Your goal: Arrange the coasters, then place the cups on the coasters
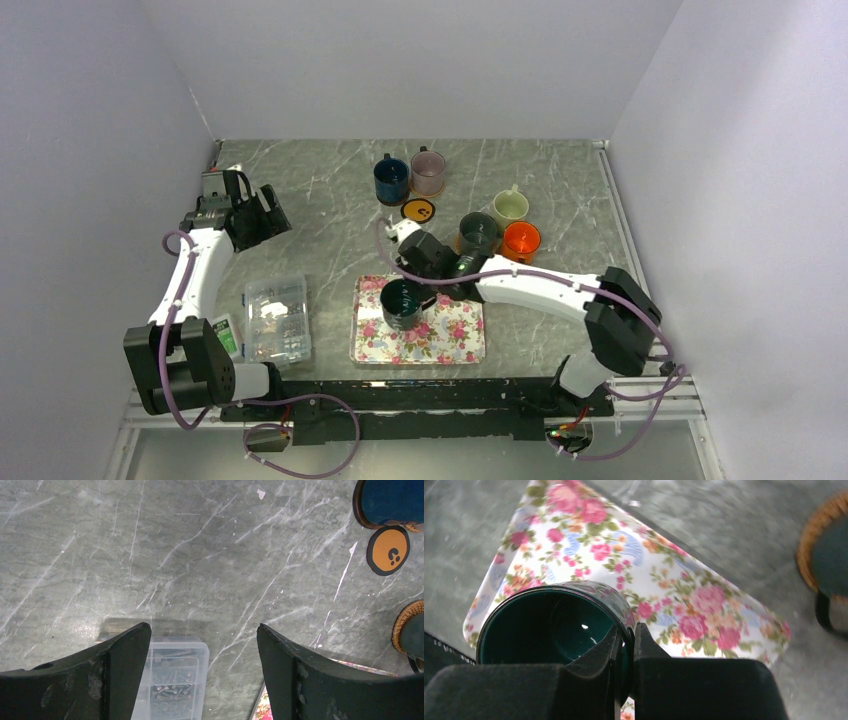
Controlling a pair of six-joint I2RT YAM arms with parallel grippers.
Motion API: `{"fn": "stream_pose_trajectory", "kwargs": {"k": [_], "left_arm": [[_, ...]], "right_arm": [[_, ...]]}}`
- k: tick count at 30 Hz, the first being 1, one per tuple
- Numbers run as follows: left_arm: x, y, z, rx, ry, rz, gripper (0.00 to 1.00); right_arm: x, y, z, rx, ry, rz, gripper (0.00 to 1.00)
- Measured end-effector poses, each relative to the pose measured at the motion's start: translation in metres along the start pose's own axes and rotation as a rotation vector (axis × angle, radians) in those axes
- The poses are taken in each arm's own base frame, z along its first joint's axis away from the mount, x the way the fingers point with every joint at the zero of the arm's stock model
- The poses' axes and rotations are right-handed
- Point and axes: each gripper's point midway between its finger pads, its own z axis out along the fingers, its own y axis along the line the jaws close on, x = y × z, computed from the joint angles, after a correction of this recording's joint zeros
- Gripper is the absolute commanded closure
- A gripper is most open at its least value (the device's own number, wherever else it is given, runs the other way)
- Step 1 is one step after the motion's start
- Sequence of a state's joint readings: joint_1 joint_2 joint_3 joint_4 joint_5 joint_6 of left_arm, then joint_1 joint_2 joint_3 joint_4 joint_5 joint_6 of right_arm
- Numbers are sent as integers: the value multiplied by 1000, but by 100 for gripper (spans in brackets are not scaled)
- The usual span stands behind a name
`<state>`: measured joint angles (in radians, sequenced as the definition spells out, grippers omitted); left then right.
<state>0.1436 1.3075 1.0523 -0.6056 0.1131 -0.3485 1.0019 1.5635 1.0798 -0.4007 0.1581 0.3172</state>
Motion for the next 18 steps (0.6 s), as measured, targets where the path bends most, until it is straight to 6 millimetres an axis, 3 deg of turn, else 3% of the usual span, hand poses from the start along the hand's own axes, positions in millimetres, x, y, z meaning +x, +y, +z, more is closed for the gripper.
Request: {"fn": "stream_pose_trajectory", "kwargs": {"k": [4, 9, 10, 14, 18], "left_arm": [[0, 0, 0, 3, 1, -2, 17], [0, -1, 0, 9, 3, -3, 17], [0, -1, 0, 12, 4, -3, 17], [1, -2, 0, 16, 5, -4, 17], [1, -2, 0, 18, 7, -3, 17]], "right_arm": [[11, -22, -12, 147, 5, 201, 100], [48, -42, -13, 291, 74, 372, 100], [54, -45, -15, 314, 87, 392, 96], [56, -48, -15, 346, 78, 454, 54], [54, -48, -17, 341, 71, 433, 40]]}}
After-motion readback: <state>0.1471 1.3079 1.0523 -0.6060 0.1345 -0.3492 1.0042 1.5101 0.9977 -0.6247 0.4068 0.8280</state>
